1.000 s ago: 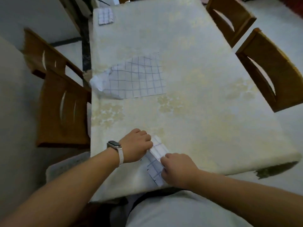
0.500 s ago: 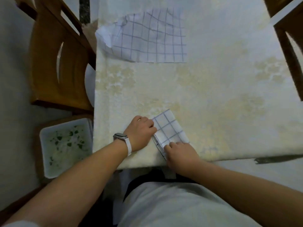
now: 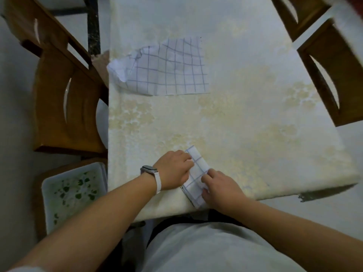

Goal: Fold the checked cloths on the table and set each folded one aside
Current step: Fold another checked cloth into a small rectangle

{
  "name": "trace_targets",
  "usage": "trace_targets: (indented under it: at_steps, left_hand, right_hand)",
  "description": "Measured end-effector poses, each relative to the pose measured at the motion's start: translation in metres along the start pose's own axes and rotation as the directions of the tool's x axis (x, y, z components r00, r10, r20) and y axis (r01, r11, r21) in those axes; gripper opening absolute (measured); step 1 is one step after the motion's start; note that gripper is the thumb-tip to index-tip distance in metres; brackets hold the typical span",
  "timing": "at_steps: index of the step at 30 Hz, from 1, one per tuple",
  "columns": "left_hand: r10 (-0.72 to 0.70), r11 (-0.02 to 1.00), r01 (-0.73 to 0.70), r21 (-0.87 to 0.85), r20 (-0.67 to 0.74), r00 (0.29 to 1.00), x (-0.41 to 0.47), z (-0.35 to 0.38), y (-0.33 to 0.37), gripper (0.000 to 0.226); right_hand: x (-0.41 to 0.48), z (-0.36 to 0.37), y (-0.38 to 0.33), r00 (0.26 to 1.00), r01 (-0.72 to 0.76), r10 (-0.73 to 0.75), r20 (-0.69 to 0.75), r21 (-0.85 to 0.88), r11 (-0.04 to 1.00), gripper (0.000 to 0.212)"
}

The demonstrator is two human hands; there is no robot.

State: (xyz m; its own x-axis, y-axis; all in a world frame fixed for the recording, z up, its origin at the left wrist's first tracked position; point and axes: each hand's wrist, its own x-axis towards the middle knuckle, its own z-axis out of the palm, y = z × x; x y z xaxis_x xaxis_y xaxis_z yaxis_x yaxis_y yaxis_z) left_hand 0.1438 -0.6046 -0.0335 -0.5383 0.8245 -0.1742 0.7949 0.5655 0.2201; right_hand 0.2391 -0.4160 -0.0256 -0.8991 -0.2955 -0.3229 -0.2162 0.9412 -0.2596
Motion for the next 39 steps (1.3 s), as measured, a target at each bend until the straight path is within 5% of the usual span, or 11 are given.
trace_targets:
  at_steps: [3, 12, 18, 22, 31, 36, 39]
  left_hand:
    - [0.095, 0.995, -0.097, 0.014, 0.087, 0.992, 0.021, -0.003, 0.011, 0.029]
    - [0.035, 0.997, -0.048, 0.06, 0.196, 0.98, 0.039, 0.001, 0.013, 0.043]
    - [0.019, 0.996, -0.044, 0.076, 0.299, 0.954, 0.055, -0.013, 0.011, 0.062]
    - [0.004, 0.987, -0.06, 0.15, 0.351, 0.936, 0.072, -0.026, 0.015, 0.042]
    - [-0.069, 0.985, -0.017, 0.173, 0.478, 0.875, 0.071, -0.039, -0.005, 0.025]
    - [-0.224, 0.954, 0.283, -0.095, 0.401, 0.888, 0.045, -0.039, -0.023, 0.011]
    - [-0.37, 0.732, 0.514, -0.448, 0.371, 0.851, 0.022, -0.032, -0.017, 0.008]
  right_hand:
    - [-0.001, 0.003, 0.015, 1.0, 0.016, -0.015, 0.019, -0.029, 0.999, 0.025]
    - [-0.005, 0.024, 0.029, 0.999, 0.044, -0.042, -0.032, 0.044, 0.998, 0.018]
    - [-0.003, 0.012, 0.035, 0.97, -0.236, 0.242, -0.024, 0.141, 0.961, 0.032]
    - [-0.001, 0.01, 0.037, 0.946, -0.323, 0.319, 0.053, 0.21, 0.923, 0.037]
    - [0.001, 0.01, 0.038, 0.923, -0.385, 0.338, 0.184, 0.438, 0.813, 0.01]
    - [-0.001, -0.004, 0.043, 0.86, -0.488, 0.44, 0.257, 0.667, 0.563, 0.017]
    - [-0.004, -0.012, 0.044, 0.836, -0.501, 0.48, 0.265, 0.726, 0.472, 0.015]
